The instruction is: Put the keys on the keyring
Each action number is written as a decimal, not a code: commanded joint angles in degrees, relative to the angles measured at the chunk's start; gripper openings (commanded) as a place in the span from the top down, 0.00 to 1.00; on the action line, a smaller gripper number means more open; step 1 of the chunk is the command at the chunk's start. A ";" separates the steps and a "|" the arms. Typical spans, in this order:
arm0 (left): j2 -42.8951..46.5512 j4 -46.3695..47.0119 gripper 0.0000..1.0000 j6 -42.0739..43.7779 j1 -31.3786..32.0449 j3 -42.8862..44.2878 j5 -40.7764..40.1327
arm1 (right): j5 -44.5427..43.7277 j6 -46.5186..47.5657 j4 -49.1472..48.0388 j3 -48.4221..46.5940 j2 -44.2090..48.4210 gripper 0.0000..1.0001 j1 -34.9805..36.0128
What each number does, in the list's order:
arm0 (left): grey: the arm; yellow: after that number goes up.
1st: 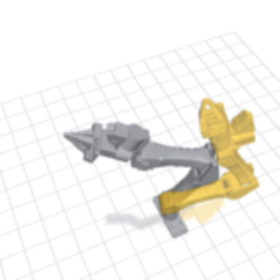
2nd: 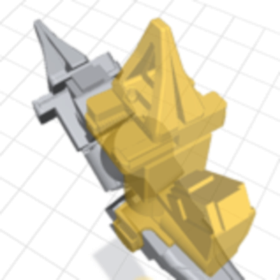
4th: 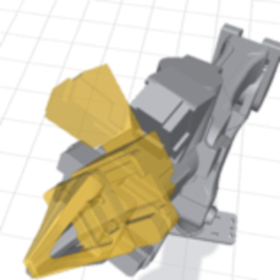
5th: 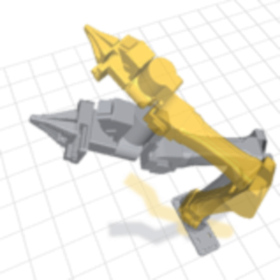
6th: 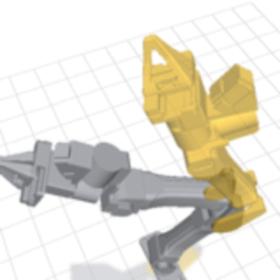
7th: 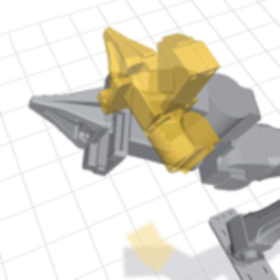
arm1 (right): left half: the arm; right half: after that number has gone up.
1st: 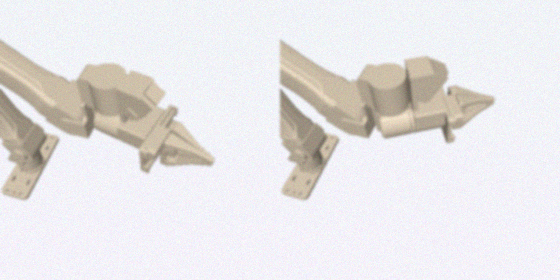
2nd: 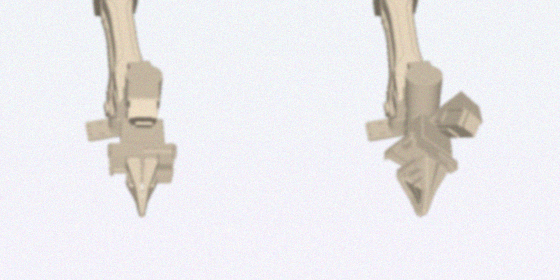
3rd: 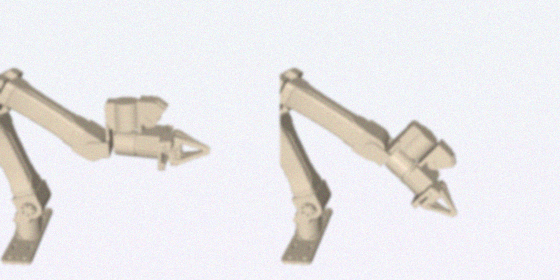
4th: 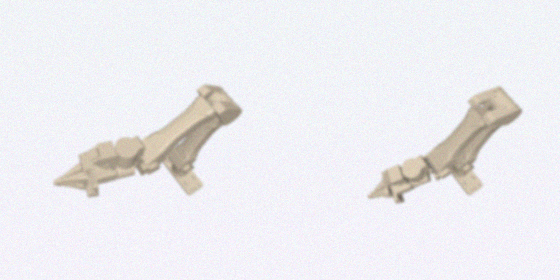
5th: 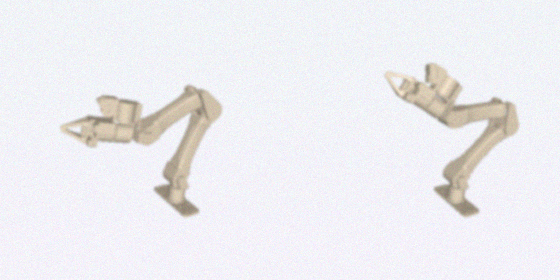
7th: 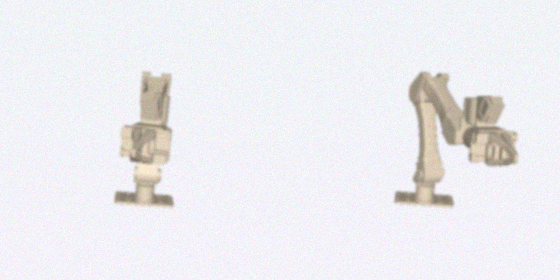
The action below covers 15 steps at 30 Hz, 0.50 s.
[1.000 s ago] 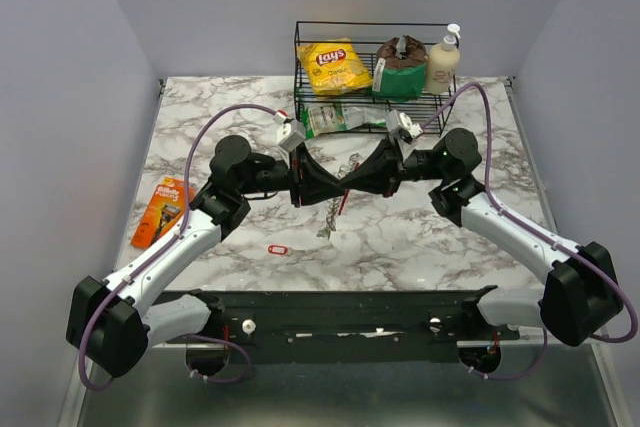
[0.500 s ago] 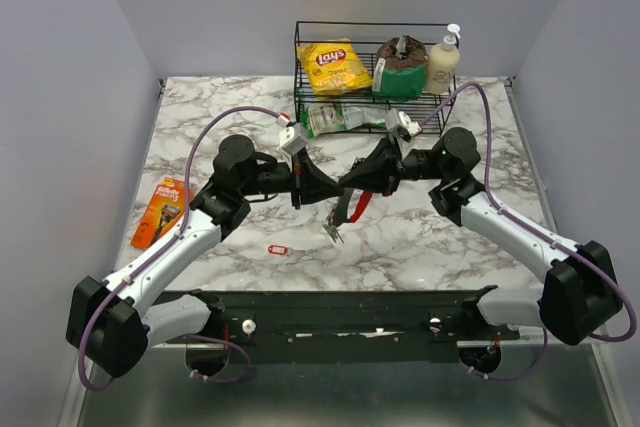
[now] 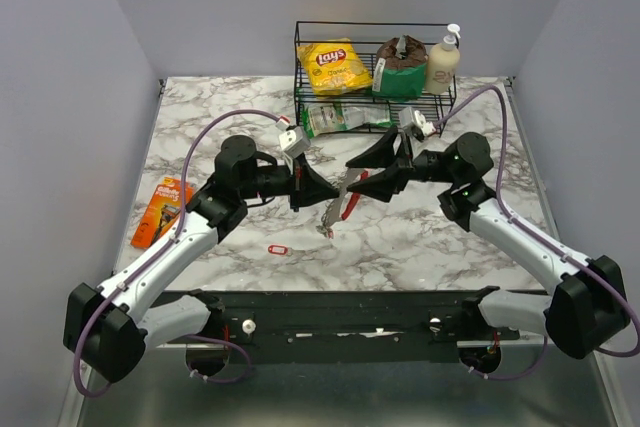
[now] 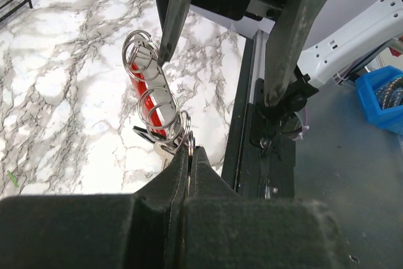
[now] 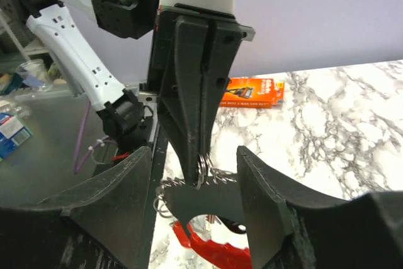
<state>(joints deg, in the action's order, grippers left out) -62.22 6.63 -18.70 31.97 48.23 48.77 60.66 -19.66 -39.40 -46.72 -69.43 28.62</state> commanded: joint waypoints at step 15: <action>2.80 -1.54 1.00 2.26 0.20 2.57 -2.28 | 11.06 6.73 10.56 -1.71 -3.17 0.61 -0.59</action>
<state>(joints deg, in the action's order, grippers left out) -60.69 4.03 -17.15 32.01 48.34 47.94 70.50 -18.15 -35.97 -47.42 -73.78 28.10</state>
